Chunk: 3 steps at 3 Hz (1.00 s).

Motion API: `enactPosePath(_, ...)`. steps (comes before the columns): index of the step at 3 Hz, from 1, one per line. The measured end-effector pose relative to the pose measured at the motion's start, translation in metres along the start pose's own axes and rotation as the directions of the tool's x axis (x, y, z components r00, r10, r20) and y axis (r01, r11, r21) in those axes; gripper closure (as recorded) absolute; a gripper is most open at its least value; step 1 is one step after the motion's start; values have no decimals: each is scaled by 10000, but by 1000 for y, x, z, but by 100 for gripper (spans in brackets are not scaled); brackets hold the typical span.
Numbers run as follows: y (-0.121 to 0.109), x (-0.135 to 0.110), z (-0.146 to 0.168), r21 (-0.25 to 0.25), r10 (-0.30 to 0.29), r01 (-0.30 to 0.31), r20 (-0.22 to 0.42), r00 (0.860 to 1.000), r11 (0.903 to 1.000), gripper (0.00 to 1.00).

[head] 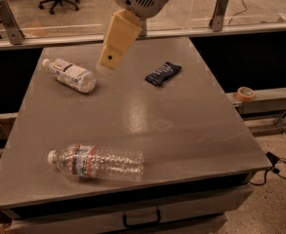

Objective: Place blue plastic bottle upright

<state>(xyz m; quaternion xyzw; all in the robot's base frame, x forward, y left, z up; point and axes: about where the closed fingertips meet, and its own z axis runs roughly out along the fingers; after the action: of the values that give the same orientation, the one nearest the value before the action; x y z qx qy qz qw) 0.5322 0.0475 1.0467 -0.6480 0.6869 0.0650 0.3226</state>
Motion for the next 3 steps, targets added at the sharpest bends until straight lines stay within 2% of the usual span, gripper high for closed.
enactPosePath(1,-18,-14,61,-27,722,-721,190,9972,9974,0)
enactPosePath(2,-44,-39,133,55,1786,-1790,399,9831,9838,0)
enactPosePath(3,-69,-57,204,54,2834,-2836,201,9588,9589,0)
